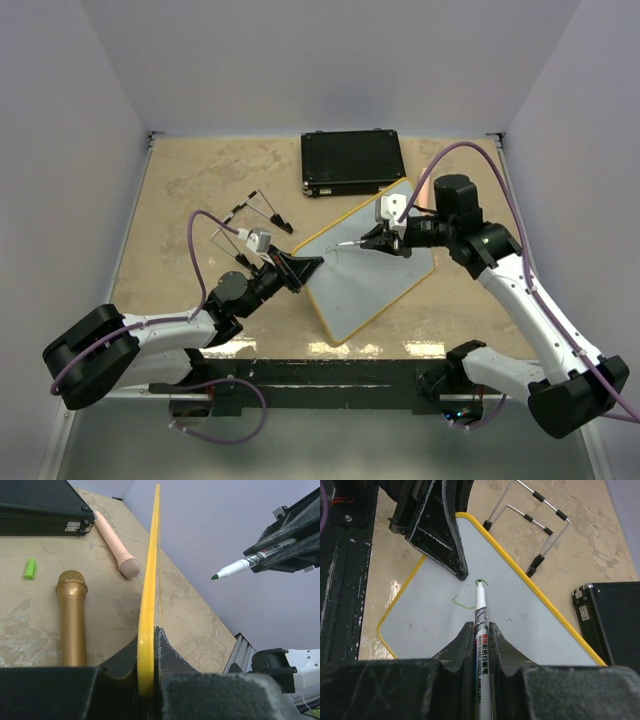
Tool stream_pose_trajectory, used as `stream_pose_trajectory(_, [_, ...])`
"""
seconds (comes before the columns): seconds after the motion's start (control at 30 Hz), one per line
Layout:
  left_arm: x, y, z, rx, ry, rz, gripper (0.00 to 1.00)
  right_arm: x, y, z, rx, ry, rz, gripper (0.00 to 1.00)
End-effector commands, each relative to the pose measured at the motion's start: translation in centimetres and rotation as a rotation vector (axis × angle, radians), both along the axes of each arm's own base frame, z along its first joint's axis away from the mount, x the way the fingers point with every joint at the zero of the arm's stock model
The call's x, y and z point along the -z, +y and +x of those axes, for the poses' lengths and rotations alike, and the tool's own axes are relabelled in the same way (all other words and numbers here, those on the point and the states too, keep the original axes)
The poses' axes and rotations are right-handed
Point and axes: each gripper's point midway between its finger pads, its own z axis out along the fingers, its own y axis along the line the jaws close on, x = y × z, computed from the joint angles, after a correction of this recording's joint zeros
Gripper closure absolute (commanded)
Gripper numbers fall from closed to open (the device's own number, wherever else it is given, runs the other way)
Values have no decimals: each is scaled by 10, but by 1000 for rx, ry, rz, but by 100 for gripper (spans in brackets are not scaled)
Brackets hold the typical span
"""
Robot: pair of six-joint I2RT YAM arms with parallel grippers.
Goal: Write a sentence on the whiteboard
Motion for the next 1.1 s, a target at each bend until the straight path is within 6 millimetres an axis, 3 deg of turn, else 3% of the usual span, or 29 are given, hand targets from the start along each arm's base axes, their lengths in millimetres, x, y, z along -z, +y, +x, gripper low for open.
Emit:
stream_pose_trajectory(0.0, [17,-1,-5,30,-38,100,100,7,-6,-4,-8,4,2,100])
stream_pose_trajectory(0.13, [20,0,-6,32,-36,104,100,17,-8,-1,5,8,-8,100])
stream_pose_trajectory(1.07, [18,-2,-7,41,-40,97,100,28,-9,14,49,-6,-36,100])
